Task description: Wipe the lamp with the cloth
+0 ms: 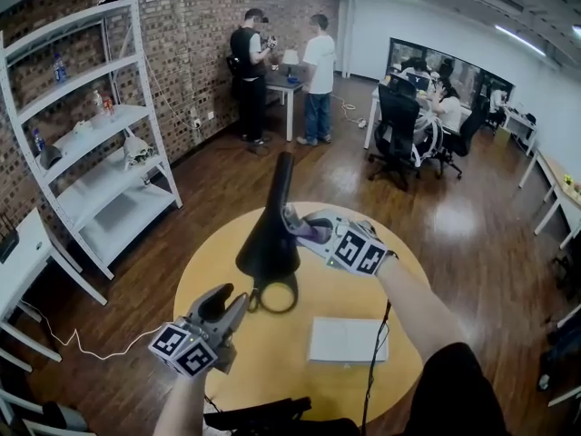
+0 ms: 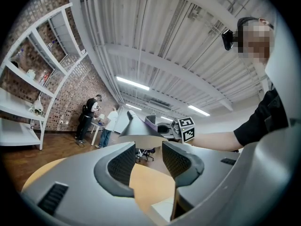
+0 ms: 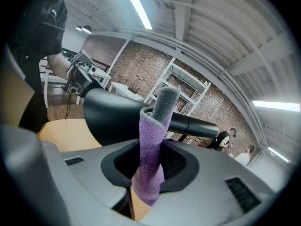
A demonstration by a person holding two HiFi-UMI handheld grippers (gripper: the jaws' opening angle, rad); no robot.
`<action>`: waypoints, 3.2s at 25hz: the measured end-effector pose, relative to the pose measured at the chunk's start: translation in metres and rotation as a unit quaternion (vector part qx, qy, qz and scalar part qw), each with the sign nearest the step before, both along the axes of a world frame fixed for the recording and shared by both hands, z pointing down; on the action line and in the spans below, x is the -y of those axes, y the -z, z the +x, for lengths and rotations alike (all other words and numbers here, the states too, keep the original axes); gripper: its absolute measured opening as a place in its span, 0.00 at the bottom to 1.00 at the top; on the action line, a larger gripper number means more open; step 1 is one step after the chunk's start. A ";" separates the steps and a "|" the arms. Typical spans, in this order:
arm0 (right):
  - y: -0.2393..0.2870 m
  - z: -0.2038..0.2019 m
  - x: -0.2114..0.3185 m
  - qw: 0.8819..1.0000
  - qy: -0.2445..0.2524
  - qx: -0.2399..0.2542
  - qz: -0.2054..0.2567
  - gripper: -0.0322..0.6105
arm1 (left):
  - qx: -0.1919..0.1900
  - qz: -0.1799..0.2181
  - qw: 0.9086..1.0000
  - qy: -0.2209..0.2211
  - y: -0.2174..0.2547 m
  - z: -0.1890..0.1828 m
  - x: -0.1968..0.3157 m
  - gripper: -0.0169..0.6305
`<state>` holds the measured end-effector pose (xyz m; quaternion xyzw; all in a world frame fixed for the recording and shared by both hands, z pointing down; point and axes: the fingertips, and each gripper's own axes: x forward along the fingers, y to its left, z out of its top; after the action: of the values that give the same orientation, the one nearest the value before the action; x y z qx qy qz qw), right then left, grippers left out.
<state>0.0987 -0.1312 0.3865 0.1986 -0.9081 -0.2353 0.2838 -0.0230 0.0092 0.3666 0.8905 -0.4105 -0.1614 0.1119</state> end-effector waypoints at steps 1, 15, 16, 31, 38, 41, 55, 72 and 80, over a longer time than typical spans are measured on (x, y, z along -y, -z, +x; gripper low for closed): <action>-0.002 0.004 -0.008 1.000 0.002 -0.012 0.012 0.21 | 0.000 0.000 1.000 -0.001 -0.001 0.003 -0.003 0.30; -0.034 0.021 -0.070 1.000 -0.021 0.007 0.000 0.21 | 0.012 -0.002 1.000 0.005 0.002 0.017 -0.002 0.30; -0.035 0.019 -0.069 0.999 -0.024 0.020 -0.011 0.21 | 0.012 -0.002 1.000 0.002 0.002 0.018 -0.001 0.30; 0.059 0.092 0.066 0.894 -0.167 0.396 -0.125 0.21 | 0.021 -0.009 1.000 -0.007 0.002 0.001 0.003 0.30; 0.067 0.085 0.159 0.667 -0.075 0.631 -0.389 0.21 | 0.022 -0.010 1.000 0.006 -0.001 -0.009 0.011 0.30; 0.053 0.062 0.183 0.639 -0.081 0.627 -0.438 0.21 | 0.021 -0.010 1.000 0.014 -0.003 -0.017 0.015 0.30; 0.031 0.019 0.128 0.601 0.063 0.594 -0.531 0.21 | -0.008 -0.030 1.000 0.001 -0.017 -0.014 0.021 0.30; -0.034 0.017 0.029 0.663 0.052 0.485 -0.568 0.21 | -0.017 -0.022 0.999 -0.018 -0.008 0.010 0.004 0.30; -0.045 0.017 -0.003 0.663 0.036 0.490 -0.565 0.21 | -0.082 -0.050 0.995 0.000 -0.001 0.018 0.025 0.30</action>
<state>0.1162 -0.1284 0.4313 0.0540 -0.8814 0.4438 -0.1527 -0.0055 -0.0160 0.3677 0.8672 -0.4078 -0.2132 0.1900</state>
